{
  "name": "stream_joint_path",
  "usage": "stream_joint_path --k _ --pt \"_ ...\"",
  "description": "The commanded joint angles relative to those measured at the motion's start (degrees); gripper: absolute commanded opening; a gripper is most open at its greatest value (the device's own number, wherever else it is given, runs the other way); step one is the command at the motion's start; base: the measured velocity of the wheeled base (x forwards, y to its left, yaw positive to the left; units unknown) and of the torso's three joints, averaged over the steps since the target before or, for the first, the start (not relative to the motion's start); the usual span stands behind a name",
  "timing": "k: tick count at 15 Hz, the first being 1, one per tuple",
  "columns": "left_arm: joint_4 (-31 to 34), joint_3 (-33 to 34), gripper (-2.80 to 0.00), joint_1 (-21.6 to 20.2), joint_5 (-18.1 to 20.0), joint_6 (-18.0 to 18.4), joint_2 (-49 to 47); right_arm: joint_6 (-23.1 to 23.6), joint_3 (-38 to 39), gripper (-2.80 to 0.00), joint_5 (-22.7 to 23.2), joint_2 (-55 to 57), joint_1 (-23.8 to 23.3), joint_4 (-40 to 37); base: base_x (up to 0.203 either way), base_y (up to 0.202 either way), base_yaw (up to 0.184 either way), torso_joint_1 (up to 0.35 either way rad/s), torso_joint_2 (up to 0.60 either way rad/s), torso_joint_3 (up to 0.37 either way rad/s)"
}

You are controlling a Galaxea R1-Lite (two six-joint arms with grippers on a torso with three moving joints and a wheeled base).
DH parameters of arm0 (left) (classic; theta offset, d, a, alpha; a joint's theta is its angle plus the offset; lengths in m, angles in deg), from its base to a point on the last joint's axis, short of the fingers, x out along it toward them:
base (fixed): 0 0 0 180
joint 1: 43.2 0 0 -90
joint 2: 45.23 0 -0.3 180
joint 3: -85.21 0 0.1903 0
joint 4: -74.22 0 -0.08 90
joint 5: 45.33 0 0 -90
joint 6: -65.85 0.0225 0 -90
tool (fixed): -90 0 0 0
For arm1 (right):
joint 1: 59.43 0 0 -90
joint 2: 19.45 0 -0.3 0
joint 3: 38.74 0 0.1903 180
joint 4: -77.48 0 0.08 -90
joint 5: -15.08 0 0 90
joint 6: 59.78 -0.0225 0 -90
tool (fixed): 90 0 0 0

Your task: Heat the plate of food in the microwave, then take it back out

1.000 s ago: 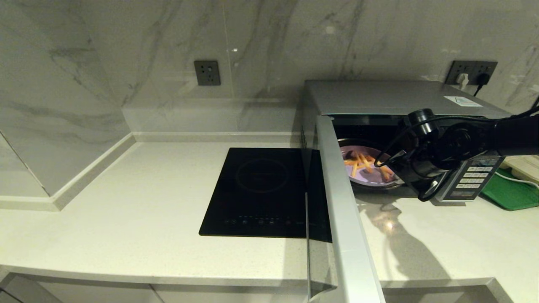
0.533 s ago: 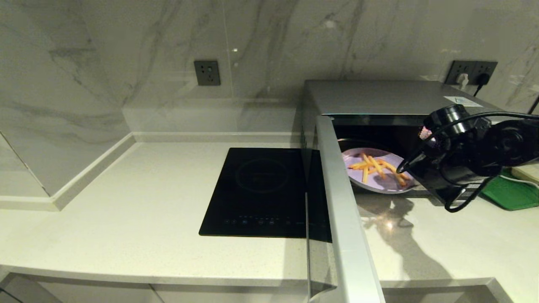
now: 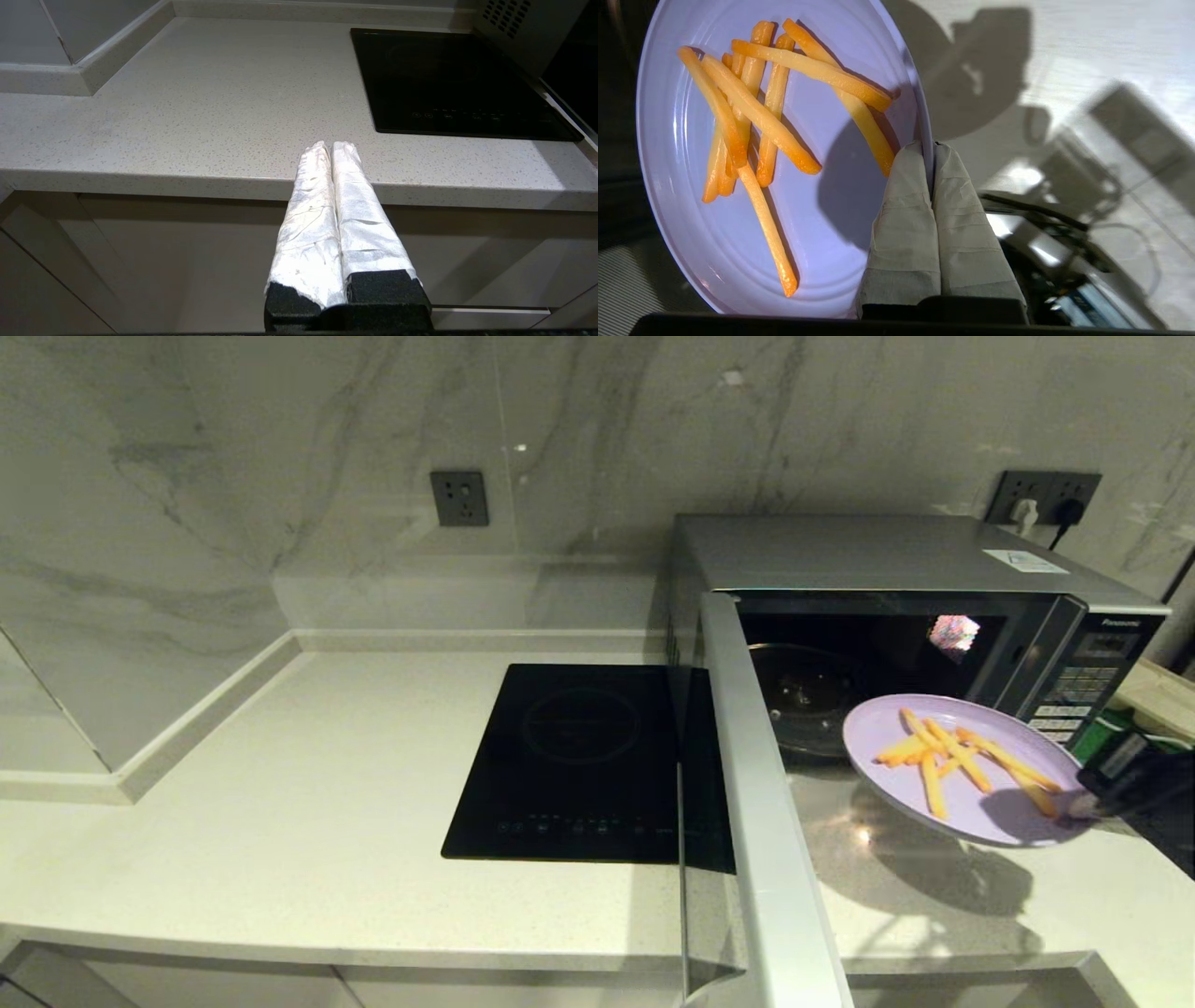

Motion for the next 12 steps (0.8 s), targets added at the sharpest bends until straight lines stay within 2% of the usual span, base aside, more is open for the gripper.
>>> stream_joint_path --k 1,3,5,7,12 --pt "-0.05 0.01 -2.80 -0.01 -0.03 -0.02 0.00 4.03 7.72 -2.80 1.34 -11.44 -9.61 -0.05 0.000 0.000 0.000 0.000 0.00 0.000" --pt "-0.05 0.01 -2.80 -0.01 -0.03 -0.03 0.00 6.88 13.43 -2.80 4.18 -16.23 -18.48 -0.03 0.000 0.000 0.000 0.000 0.00 0.000" --pt "-0.05 0.01 -2.80 -0.01 -0.03 -0.09 0.00 7.86 16.50 -2.80 5.87 -19.66 -24.04 -0.10 0.000 0.000 0.000 0.000 0.00 0.000" --pt "-0.05 0.01 -2.80 -0.01 -0.03 -0.09 0.00 6.82 17.99 -2.80 6.48 -22.08 -24.98 -0.24 0.000 0.000 0.000 0.000 0.00 0.000" --pt "-0.05 0.01 -2.80 -0.01 -0.03 -0.02 0.00 -1.56 18.33 -2.80 5.68 -19.14 -25.00 -0.32 0.000 0.000 0.000 0.000 0.00 0.000"
